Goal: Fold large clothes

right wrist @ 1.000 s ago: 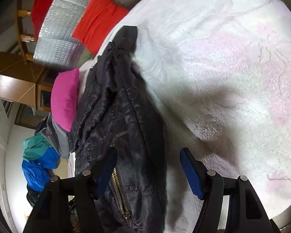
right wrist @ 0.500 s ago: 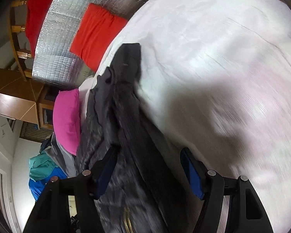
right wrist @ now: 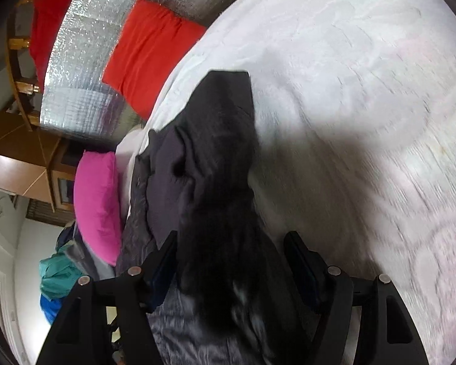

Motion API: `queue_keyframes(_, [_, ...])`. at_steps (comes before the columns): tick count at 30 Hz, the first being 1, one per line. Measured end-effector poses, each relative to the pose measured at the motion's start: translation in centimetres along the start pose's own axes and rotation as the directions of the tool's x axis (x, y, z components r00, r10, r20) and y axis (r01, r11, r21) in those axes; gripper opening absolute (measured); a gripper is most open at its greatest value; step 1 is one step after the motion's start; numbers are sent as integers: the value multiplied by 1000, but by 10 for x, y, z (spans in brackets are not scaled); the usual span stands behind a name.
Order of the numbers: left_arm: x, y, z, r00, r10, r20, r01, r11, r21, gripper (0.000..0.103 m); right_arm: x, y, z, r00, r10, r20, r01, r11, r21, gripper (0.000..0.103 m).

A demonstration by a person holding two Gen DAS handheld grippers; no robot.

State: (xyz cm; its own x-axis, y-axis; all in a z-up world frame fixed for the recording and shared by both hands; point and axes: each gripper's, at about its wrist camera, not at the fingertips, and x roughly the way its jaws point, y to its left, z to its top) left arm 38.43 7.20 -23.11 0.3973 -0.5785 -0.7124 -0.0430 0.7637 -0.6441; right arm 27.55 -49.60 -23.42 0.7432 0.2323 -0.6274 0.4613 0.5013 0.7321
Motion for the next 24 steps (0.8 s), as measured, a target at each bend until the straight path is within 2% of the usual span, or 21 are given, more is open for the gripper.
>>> queue_keyframes(1, [4,-4,1,1000,4,0,-4,1000,6,75,1,2,0,1000,2,5,-2,1000,-1,65])
queue_keyframes(2, [6,-6,2,1000,11,7,-11,1000,18,75,2,4,0,1000,-2,3,2,1000,-12,49])
queue_keyframes(4, [10,-14,0,999,40,24,-42,997,62,75,2,15,-3,999,-35,20,37,997,-61,39])
queue_keyframes(5, [12,-18,0,997,69,33,-72,994,86,71,-1,19,-5,999,-28,22,30,997,-72,31])
queue_keyframes(7, [13,-21,-1,994,102,46,-107,988,114,68,-10,27,-10,999,-18,34,21,996,-88,28])
queue_keyframes(10, [10,-16,0,994,101,49,-105,990,91,68,-32,43,-26,999,21,37,-16,989,-145,28])
queue_keyframes(12, [10,-12,1,995,89,41,-92,993,74,68,-32,42,-35,1000,-24,13,26,986,-163,28])
queue_keyframes(15, [8,-12,0,995,87,39,-89,993,77,68,-17,20,-36,993,-85,-77,78,993,-92,28])
queue_keyframes(17, [9,-14,1,995,91,38,-94,992,87,68,-15,12,-32,993,-68,-95,64,997,-50,35])
queue_keyframes(19, [9,-13,1,995,89,37,-92,992,87,68,-18,12,-29,994,-51,-95,48,998,-32,51])
queue_keyframes(20, [9,-12,2,996,85,35,-88,993,85,69,-21,12,-27,996,-42,-84,41,999,-16,75])
queue_keyframes(21, [9,-12,3,996,81,33,-83,993,80,69,-24,13,-26,998,-28,-63,27,1000,-4,83])
queue_keyframes(24, [8,-11,1,996,84,32,-87,993,85,70,-24,18,-18,1000,-6,-12,6,1000,-12,83])
